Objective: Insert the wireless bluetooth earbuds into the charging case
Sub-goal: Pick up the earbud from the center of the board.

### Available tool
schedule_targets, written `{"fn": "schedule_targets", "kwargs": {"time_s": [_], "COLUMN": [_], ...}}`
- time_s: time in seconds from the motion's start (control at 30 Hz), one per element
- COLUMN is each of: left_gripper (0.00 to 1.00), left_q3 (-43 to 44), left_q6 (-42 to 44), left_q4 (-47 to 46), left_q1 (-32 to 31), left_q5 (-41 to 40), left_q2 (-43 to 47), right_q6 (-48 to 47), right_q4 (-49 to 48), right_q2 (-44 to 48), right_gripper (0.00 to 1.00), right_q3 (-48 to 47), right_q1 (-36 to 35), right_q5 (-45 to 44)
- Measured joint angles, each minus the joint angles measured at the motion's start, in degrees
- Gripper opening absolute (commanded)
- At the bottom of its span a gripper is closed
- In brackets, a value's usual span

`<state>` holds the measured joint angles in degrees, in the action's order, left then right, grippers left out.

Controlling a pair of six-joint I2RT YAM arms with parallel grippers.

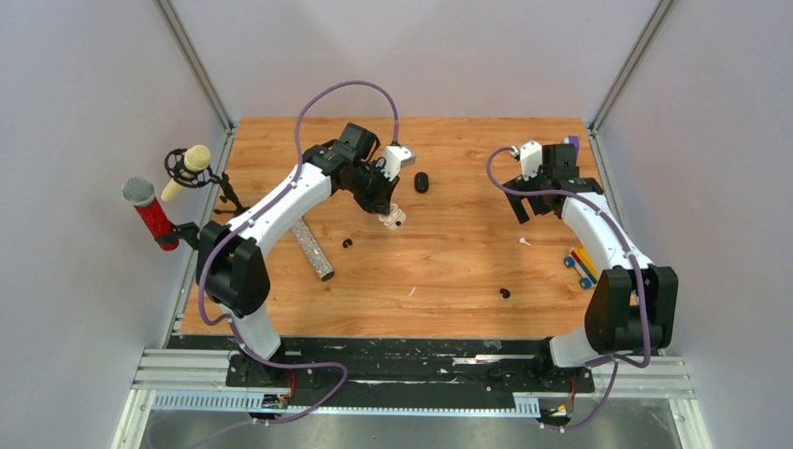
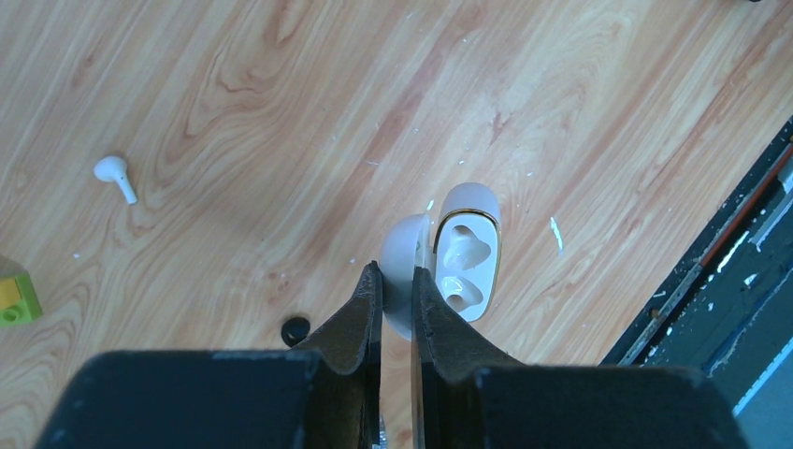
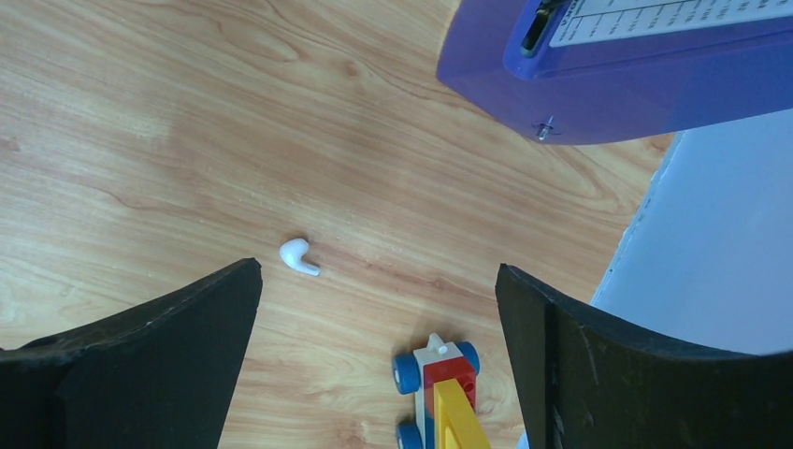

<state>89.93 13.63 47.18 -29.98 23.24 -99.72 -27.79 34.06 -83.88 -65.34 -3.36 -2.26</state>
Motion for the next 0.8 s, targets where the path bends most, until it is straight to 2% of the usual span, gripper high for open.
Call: {"fn": "schedule_targets", "kwargs": {"time_s": [0.37,0.8], "left_gripper": [0.0,0.0], "left_q3": [1.6,-0.8], "left_q6": [0.8,1.1], "left_q4": [0.2,-3.2], "left_q1": [-5.7,-14.1], "left_q5": [-6.7,-23.2], "left_q2": [-4.2,-4.4], "right_q6": [-2.1,-1.3], "right_q4": [5.7,8.8], "right_q2": [-6.7,-16.4], "right_gripper": [1.0,1.0], "right_q3": [-3.0,-6.0], "right_q1": [0.2,0.2], "right_q5": [4.0,4.3]}}
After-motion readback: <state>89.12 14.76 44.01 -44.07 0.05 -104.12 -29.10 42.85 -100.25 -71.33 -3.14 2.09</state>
